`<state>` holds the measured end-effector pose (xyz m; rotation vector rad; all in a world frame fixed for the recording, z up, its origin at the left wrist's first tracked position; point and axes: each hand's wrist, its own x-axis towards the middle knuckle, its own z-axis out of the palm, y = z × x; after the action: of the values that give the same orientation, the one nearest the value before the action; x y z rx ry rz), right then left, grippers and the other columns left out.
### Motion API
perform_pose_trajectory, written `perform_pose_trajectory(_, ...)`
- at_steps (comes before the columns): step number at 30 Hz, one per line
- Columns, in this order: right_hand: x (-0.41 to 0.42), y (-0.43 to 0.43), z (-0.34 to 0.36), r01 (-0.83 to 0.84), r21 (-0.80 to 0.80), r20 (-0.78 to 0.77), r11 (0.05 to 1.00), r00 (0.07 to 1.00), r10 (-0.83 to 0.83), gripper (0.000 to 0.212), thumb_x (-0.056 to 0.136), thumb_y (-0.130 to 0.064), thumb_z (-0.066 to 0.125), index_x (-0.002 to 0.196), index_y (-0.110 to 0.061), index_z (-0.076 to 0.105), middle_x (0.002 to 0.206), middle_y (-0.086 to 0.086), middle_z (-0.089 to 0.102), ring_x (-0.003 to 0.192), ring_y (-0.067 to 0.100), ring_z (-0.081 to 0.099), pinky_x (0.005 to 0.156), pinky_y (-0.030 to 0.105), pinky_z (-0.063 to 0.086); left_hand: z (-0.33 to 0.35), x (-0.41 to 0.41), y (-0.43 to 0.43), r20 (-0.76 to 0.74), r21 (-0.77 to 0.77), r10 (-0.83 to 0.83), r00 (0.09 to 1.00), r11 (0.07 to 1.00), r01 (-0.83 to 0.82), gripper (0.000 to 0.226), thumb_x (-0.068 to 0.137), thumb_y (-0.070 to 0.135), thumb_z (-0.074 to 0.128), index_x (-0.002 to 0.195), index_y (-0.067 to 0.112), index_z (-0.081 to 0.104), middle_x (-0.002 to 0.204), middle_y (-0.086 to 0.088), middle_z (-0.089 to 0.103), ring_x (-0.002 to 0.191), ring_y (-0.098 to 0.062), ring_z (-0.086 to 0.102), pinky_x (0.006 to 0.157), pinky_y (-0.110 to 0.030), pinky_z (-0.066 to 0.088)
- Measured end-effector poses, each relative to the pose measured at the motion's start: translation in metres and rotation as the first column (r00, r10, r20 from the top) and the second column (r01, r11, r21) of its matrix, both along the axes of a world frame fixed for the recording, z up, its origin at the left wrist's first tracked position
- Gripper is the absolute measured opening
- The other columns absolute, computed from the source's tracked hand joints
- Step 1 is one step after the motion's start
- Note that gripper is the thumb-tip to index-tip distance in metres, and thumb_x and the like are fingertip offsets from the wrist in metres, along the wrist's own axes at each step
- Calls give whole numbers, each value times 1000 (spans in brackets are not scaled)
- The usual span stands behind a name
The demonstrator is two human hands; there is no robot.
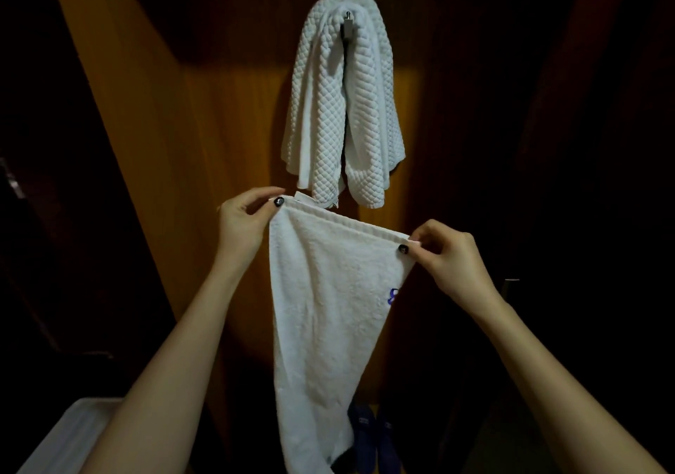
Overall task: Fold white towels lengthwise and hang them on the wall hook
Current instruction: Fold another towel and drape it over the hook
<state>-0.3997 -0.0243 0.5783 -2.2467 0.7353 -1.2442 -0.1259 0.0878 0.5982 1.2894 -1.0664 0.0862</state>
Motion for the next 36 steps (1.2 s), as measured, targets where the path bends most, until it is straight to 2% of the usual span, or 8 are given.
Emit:
perform_pose_trajectory(7, -5, -11, 3, 160, -149, -66, 976, 983, -172, 11, 91, -10, 63, 85, -12, 54, 73, -1, 59, 65, 9, 56, 55, 17, 40, -9, -4, 3, 272, 137, 26, 962, 988, -66, 17, 84, 8, 69, 98, 17, 74, 88, 12, 71, 84, 5, 64, 75, -7, 46)
perform_pose_trajectory(10, -1, -18, 6, 224, -108, -152, 969, 959, -238, 17, 92, -3, 57, 109, -4, 61, 98, 11, 67, 91, 24, 64, 74, 30, 50, -19, -14, 1, 419, 171, 67, 906, 974, -151, 16, 85, 7, 67, 100, 10, 74, 93, -1, 73, 86, -11, 67, 76, -20, 48)
perform_pose_trajectory(12, 0, -21, 14, 245, -163, -137, 956, 954, -268, 17, 92, -1, 54, 106, -3, 64, 99, 13, 65, 94, 28, 62, 75, 34, 49, -26, -21, 2, 444, 60, 145, 884, 980, -191, 15, 87, 8, 66, 100, 7, 73, 92, -1, 73, 82, -11, 66, 71, -22, 48)
perform_pose_trajectory(15, 2, -22, 25, 272, -279, -68, 921, 951, -301, 8, 93, -5, 50, 96, -7, 58, 88, 4, 56, 85, 26, 55, 67, 34, 42, -25, -21, -1, 417, 92, 156, 895, 973, -213, 16, 86, 9, 67, 101, 7, 72, 92, -2, 73, 82, -12, 66, 70, -20, 45)
perform_pose_trajectory(20, 12, -32, 20, 350, -180, -484, 919, 782, -393, 18, 93, -13, 45, 107, -3, 53, 103, 19, 62, 91, 42, 59, 71, 42, 48, -34, -23, -14, 338, 379, 57, 940, 905, -192, 17, 86, 9, 68, 102, 6, 72, 96, -9, 73, 83, -13, 64, 72, -21, 46)
perform_pose_trajectory(25, 5, -34, 10, 327, -89, -307, 941, 890, -338, 11, 90, -15, 56, 98, -9, 59, 87, 8, 64, 78, 26, 62, 60, 30, 41, -40, -32, -18, 281, 383, 70, 957, 907, -178, 10, 86, 10, 65, 95, 11, 70, 86, -4, 69, 71, -10, 59, 59, -19, 43)
perform_pose_trajectory(29, 3, -21, 11, 145, 128, -112, 981, 985, -131, 13, 84, -8, 62, 96, -13, 67, 85, -2, 67, 64, 12, 63, 52, 14, 45, -34, -44, -26, 9, 354, 78, 997, 932, -76, 8, 81, 11, 71, 88, 13, 68, 78, -2, 69, 68, -9, 62, 58, -20, 47)
perform_pose_trajectory(36, 13, 2, 19, -121, 379, -57, 917, 986, 154, 10, 82, 1, 72, 89, -5, 67, 72, 3, 70, 63, 8, 66, 66, 24, 53, -25, -69, -35, -181, 222, -86, 980, 967, 126, 11, 77, 1, 74, 80, 11, 69, 67, -3, 66, 61, -9, 59, 64, -24, 49)
